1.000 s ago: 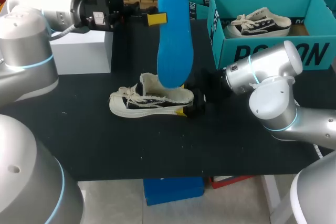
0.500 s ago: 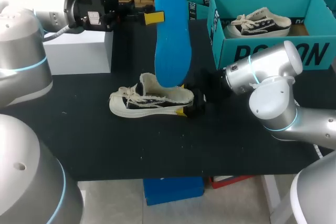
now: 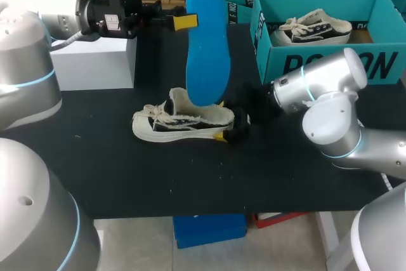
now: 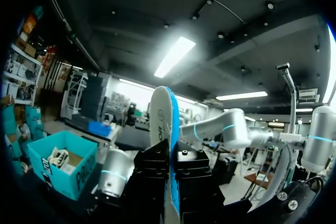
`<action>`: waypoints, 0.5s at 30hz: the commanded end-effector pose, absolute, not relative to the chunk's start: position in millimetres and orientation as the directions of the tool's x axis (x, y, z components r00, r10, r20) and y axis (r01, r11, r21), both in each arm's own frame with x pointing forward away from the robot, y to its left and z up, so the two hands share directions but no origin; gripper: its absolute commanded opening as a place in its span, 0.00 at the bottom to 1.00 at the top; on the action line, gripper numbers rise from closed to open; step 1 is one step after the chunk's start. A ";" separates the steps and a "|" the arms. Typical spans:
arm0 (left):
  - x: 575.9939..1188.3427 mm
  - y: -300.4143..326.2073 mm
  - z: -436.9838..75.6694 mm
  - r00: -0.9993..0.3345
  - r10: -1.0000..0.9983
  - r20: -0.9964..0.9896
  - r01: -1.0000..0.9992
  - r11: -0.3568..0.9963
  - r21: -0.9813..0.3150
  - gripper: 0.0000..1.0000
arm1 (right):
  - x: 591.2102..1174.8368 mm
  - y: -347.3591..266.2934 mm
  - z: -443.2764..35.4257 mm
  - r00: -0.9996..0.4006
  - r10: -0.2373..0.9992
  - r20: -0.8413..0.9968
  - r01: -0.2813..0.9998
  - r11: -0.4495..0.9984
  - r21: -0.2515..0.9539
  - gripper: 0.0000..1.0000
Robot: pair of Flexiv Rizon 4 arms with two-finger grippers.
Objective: Take the shoe out of the shoebox, open the shoe tongue, remove and reinsert the insole, then place the shoe into the shoebox
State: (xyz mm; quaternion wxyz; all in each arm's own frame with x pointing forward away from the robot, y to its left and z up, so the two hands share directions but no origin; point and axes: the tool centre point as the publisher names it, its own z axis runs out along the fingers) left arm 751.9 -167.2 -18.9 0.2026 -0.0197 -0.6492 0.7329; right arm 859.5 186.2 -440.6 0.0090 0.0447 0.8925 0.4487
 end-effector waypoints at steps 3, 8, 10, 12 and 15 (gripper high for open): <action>750.5 -168.2 -19.3 -0.919 0.317 0.233 -0.270 -0.076 -0.960 0.00 | 856.6 177.9 -423.7 -0.997 0.067 0.041 0.075 0.669 0.739 1.00; 750.5 -168.2 -19.3 -0.919 0.317 0.233 -0.270 -0.076 -0.960 0.00 | 858.2 170.7 -412.7 -0.997 0.045 0.065 0.077 0.740 0.668 1.00; 750.5 -168.2 -19.3 -0.919 0.317 0.233 -0.270 -0.076 -0.960 0.00 | 859.5 167.8 -407.0 -0.997 0.038 0.070 0.074 0.761 0.644 1.00; 750.5 -168.2 -19.3 -0.919 0.317 0.233 -0.270 -0.076 -0.960 0.00 | 860.6 165.6 -403.0 -0.996 0.036 0.076 0.075 0.787 0.612 1.00; 750.5 -168.2 -19.3 -0.919 0.317 0.233 -0.270 -0.076 -0.960 0.00 | 862.8 162.5 -396.4 -0.996 0.026 0.088 0.071 0.824 0.562 1.00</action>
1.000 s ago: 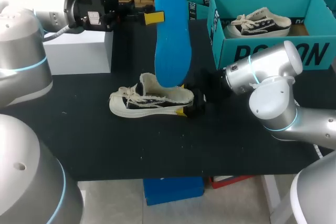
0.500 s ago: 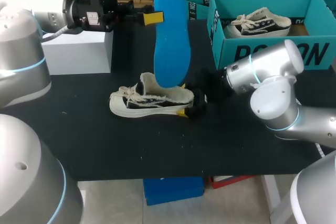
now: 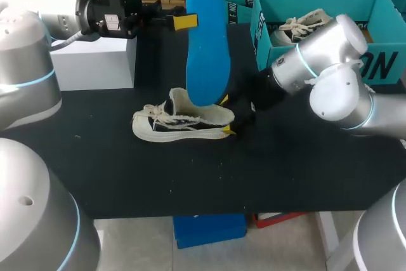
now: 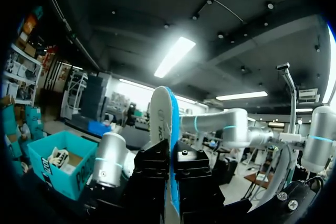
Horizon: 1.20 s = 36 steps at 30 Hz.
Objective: Take the shoe out of the shoebox, open the shoe tongue, remove and reinsert the insole, then place the shoe into the shoebox
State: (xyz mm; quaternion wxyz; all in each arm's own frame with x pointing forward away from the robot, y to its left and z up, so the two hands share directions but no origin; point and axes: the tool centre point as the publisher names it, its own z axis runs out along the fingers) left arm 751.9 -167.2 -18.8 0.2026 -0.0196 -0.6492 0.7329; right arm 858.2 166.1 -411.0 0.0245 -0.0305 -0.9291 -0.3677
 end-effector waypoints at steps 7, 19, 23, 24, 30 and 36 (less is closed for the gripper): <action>750.5 -168.2 -19.3 -0.919 0.317 0.233 -0.270 -0.076 -0.960 0.00 | 865.1 160.4 -385.0 -0.995 0.028 0.093 0.068 0.887 0.457 1.00; 750.5 -168.2 -19.3 -0.919 0.317 0.233 -0.270 -0.076 -0.960 0.00 | 869.1 167.4 -363.9 -0.998 0.017 0.055 0.033 0.953 0.302 1.00; 750.5 -168.2 -19.3 -0.919 0.317 0.233 -0.270 -0.076 -0.960 0.00 | 871.7 172.2 -359.1 -0.999 0.011 0.048 0.023 0.961 0.276 1.00; 750.5 -168.2 -19.3 -0.919 0.317 0.233 -0.270 -0.076 -0.960 0.00 | 872.5 172.9 -358.5 -0.999 0.010 0.046 0.022 0.962 0.273 1.00; 750.5 -168.2 -19.3 -0.919 0.317 0.233 -0.270 -0.076 -0.960 0.00 | 876.8 177.1 -357.9 -0.999 0.004 0.048 0.016 0.968 0.251 1.00; 750.5 -168.2 -19.3 -0.919 0.317 0.233 -0.270 -0.076 -0.960 0.00 | 880.3 185.6 -357.7 -0.998 -0.006 0.055 0.007 0.972 0.235 1.00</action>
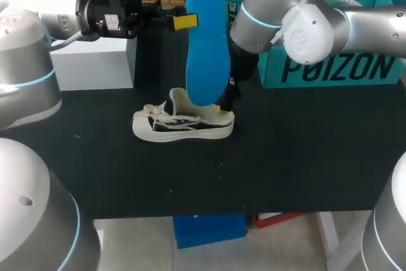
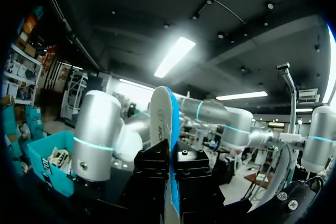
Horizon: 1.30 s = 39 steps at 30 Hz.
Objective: Take the shoe out of the shoebox, open the shoe tongue, remove and reinsert the insole, then place the shoe into the shoebox
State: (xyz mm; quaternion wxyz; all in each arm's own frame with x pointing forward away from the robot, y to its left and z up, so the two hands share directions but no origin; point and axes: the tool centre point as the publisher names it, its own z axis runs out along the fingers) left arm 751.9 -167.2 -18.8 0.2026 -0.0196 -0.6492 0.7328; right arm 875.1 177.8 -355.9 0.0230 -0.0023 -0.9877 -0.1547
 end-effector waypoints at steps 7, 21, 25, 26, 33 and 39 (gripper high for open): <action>750.5 -168.2 -19.3 -0.919 0.317 0.233 -0.270 -0.076 -0.960 0.00 | 881.2 187.5 -357.9 -0.998 -0.016 0.062 -0.003 0.978 0.210 1.00; 750.5 -168.2 -19.3 -0.919 0.317 0.233 -0.270 -0.076 -0.960 0.00 | 878.7 192.3 -353.6 -0.999 -0.014 0.048 -0.004 0.980 0.198 1.00; 750.5 -168.2 -19.3 -0.919 0.317 0.233 -0.270 -0.076 -0.960 0.00 | 878.3 192.5 -353.7 -0.999 -0.012 0.045 -0.003 0.979 0.202 1.00; 750.5 -168.2 -19.3 -0.919 0.317 0.233 -0.270 -0.076 -0.960 0.00 | 878.1 192.7 -353.7 -0.999 -0.012 0.045 -0.003 0.979 0.204 1.00; 750.5 -168.2 -19.3 -0.919 0.317 0.233 -0.270 -0.076 -0.960 0.00 | 875.3 192.3 -354.7 -0.999 -0.013 0.033 -0.005 0.975 0.223 1.00; 750.5 -168.2 -19.3 -0.919 0.317 0.233 -0.270 -0.076 -0.960 0.00 | 866.9 187.4 -354.7 -1.000 -0.004 0.014 -0.001 0.966 0.260 1.00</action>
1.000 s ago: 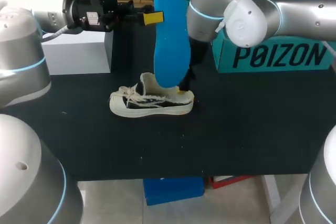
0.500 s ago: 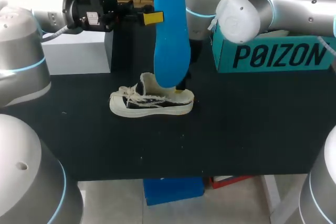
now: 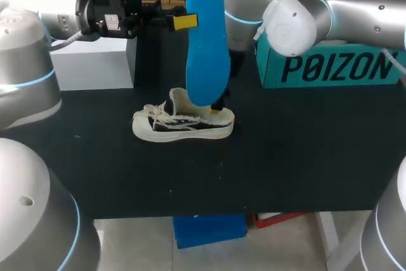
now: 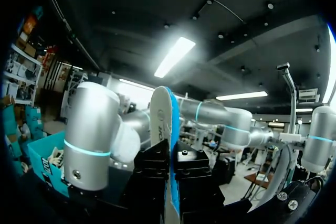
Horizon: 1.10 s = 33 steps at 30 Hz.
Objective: Take the shoe out of the shoebox, open the shoe tongue, remove and reinsert the insole, then place the shoe into the shoebox
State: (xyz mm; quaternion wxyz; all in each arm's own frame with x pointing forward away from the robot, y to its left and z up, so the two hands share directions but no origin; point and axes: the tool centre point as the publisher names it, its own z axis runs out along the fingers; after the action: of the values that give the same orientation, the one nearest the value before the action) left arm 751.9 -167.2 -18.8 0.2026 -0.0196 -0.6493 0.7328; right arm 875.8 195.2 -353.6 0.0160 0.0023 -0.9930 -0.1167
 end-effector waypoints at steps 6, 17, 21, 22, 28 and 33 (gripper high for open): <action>750.5 -168.2 -19.3 -0.919 0.317 0.233 -0.270 -0.076 -0.960 0.00 | 861.0 179.9 -357.4 -1.000 0.005 -0.012 0.001 0.946 0.325 1.00; 750.5 -168.2 -19.3 -0.919 0.317 0.233 -0.270 -0.076 -0.960 0.00 | 858.6 171.9 -368.3 -0.999 0.017 -0.048 -0.008 0.876 0.482 1.00; 750.5 -168.2 -19.3 -0.919 0.317 0.233 -0.270 -0.076 -0.960 0.00 | 859.2 169.7 -373.5 -0.998 0.021 -0.053 -0.010 0.851 0.525 1.00; 750.5 -168.2 -19.3 -0.919 0.317 0.233 -0.270 -0.076 -0.960 0.00 | 859.4 169.3 -374.6 -0.998 0.023 -0.054 -0.009 0.844 0.536 1.00; 750.5 -168.2 -19.3 -0.919 0.317 0.233 -0.270 -0.076 -0.960 0.00 | 858.5 165.1 -382.5 -0.998 0.034 -0.051 -0.002 0.816 0.578 1.00; 750.5 -168.2 -19.3 -0.919 0.317 0.233 -0.270 -0.076 -0.960 0.00 | 856.8 161.6 -390.1 -0.997 0.054 -0.054 0.009 0.781 0.625 1.00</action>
State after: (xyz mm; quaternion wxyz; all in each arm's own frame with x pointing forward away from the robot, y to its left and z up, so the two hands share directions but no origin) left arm 751.9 -167.2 -18.8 0.2026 -0.0196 -0.6492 0.7329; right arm 859.6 164.1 -382.9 -0.0298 -0.0162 -0.9580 -0.2846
